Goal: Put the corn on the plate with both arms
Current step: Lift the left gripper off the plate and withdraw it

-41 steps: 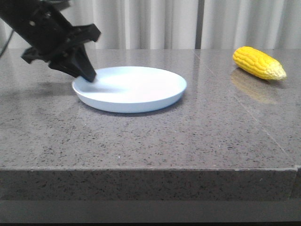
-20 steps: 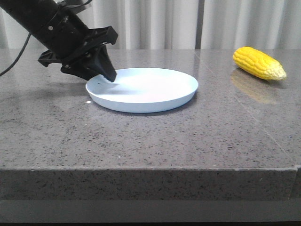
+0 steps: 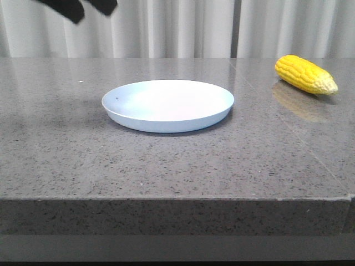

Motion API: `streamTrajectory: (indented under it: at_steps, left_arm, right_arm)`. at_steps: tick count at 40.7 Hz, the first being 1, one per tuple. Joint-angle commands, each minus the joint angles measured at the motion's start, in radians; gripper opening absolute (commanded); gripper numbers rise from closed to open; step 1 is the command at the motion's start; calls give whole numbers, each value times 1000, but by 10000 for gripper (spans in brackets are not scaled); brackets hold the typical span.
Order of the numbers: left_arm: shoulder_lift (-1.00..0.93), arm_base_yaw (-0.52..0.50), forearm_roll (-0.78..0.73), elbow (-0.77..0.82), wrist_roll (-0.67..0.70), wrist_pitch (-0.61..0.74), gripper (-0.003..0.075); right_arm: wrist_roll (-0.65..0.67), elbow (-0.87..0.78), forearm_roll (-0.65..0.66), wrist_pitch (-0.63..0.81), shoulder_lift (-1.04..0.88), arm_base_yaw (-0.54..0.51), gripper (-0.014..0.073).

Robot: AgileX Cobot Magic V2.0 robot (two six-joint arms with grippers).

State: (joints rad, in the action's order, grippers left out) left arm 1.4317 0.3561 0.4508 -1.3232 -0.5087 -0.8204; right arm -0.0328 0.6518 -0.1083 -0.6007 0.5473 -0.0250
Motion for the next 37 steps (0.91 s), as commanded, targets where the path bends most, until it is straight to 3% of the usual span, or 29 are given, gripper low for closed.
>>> streamTrajectory:
  at_steps: [1,9,15,26,37]
  left_arm:
    - [-130,47,-72,-8,61,-5,482]
    - [-332,101,-324,124,304,15,482]
    - [-488,98,-337,276,369,94,482]
    - [-691,98,-337,449,381,132,482]
    - [-711,98,-337,456,381,133,482]
  right_arm:
    - [-2,33,3,65,12,-5,616]
    - [-2,33,3,65,12,-5,616]
    - [-2,33,3,65,12,-5,616]
    - [-2,33,3,65,12,-5,616]
    - [-2,33,3,69,12,-5,616]
